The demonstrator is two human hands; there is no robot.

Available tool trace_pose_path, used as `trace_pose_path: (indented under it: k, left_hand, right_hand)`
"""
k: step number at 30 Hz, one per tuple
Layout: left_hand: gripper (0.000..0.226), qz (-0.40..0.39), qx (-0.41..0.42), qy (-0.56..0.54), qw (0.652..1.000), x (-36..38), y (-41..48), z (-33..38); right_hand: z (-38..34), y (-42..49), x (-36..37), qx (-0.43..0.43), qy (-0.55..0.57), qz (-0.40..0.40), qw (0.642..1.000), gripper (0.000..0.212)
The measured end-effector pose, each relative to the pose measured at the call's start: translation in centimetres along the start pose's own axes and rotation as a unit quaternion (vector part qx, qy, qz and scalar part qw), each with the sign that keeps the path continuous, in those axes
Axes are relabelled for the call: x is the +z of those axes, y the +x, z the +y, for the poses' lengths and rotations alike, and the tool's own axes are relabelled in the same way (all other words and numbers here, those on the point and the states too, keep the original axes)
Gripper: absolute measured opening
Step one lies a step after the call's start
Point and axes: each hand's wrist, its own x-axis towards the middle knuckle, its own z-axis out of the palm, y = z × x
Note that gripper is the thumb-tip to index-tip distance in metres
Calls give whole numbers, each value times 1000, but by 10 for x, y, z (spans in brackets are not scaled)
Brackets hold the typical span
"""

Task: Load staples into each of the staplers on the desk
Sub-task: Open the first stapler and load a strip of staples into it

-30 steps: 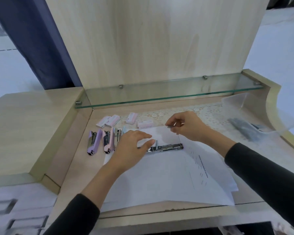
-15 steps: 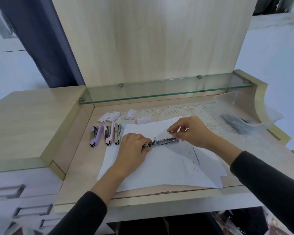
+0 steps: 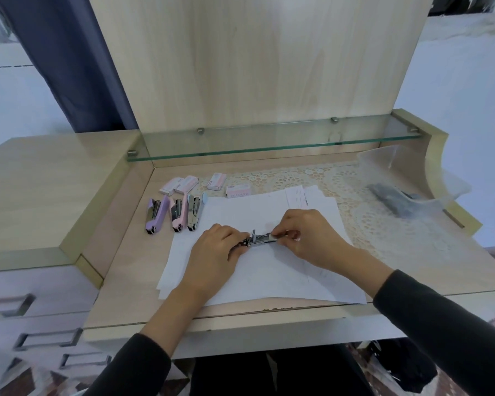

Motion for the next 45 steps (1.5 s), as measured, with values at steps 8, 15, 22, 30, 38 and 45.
trace_pose_path:
  k: [8, 15, 22, 30, 38, 45]
  left_hand:
    - [19, 7, -9, 17, 1000, 3, -1, -2]
    - [33, -4, -7, 13, 1000, 1, -2, 0]
    - [32, 4, -4, 10, 1000, 2, -1, -2]
    - [30, 7, 6, 10, 1000, 4, 0, -4]
    - [28, 22, 13, 15, 1000, 4, 0, -4]
    - [28, 22, 15, 20, 999, 5, 1, -4]
  right_hand:
    - [1, 7, 3, -41, -13, 20, 999, 14]
    - [4, 10, 4, -34, -16, 0, 999, 14]
    - [5, 10, 10, -63, -11, 36, 997, 13]
    - [14, 8, 17, -76, 3, 70, 995, 11]
    - [21, 8, 21, -64, 3, 63, 996, 11]
    - [26, 3, 15, -40, -10, 64, 997, 13]
